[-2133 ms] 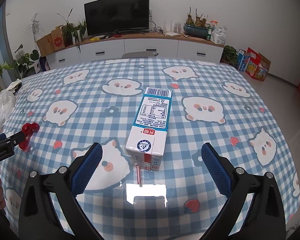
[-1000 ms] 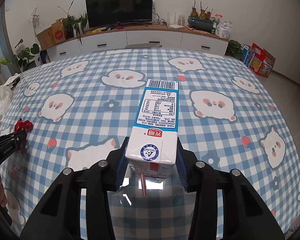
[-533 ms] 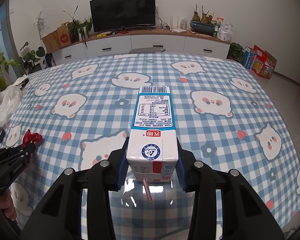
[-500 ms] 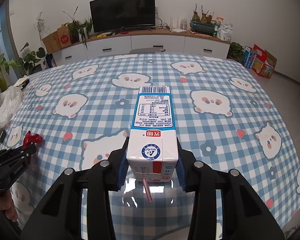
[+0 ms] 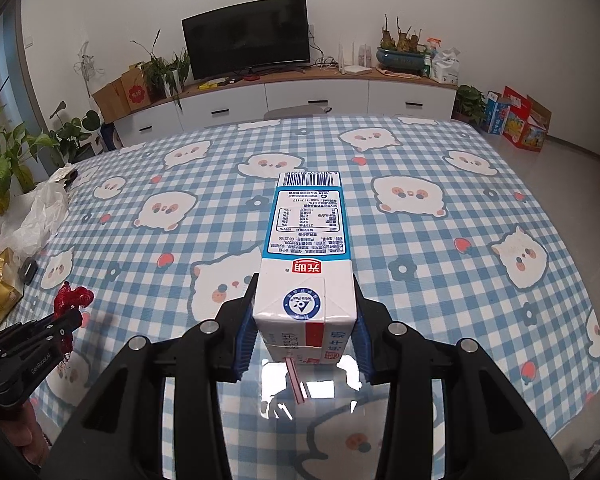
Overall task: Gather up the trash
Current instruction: 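Carry the red mesh net and milk carton with both tools over the bin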
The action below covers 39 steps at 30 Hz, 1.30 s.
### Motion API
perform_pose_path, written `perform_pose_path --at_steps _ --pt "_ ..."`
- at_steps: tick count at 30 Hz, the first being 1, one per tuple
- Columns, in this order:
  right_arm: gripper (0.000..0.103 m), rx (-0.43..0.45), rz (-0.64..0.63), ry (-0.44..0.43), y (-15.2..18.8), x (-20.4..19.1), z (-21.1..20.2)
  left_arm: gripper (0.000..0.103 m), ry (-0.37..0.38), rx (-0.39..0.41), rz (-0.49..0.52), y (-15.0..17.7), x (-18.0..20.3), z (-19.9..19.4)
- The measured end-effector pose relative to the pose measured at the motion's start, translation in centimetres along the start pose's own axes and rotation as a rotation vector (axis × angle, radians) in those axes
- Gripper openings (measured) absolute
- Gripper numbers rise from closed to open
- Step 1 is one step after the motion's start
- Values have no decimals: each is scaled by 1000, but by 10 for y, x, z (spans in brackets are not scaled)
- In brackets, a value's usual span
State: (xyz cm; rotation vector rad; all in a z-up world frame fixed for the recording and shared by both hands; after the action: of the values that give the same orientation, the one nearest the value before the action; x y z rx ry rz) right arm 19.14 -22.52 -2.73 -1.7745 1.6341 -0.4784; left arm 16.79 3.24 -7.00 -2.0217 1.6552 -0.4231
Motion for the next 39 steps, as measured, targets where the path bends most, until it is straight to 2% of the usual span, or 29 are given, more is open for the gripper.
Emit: perform_pose_path --at_steps 11,22,30,34,39 --pt "38 28 -7 -18 27 -3 -47 19 53 55 25 35 19 -55" --pt "38 42 -17 -22 61 0 -93 19 89 49 44 83 29 -87" --pt "38 22 -15 -17 96 10 -117 19 109 45 76 122 42 -107" --pt "38 8 15 -57 114 18 -128 19 121 39 93 141 49 -115" --pt "38 2 16 -55 138 26 -143 19 125 30 96 162 49 -121"
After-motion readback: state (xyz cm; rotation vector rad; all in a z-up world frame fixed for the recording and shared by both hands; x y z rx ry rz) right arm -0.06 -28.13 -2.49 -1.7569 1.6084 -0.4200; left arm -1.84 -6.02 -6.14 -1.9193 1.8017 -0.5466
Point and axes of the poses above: each gripper's, at about its wrist camera, not at the fingertips, and z roughly the way its jaws point, x to its right, y to its underside, the point moved 1 cm from there along z, roughly the way its jaws point, and after that the axes turned 8 degrees about -y, right-handed, at the moved point
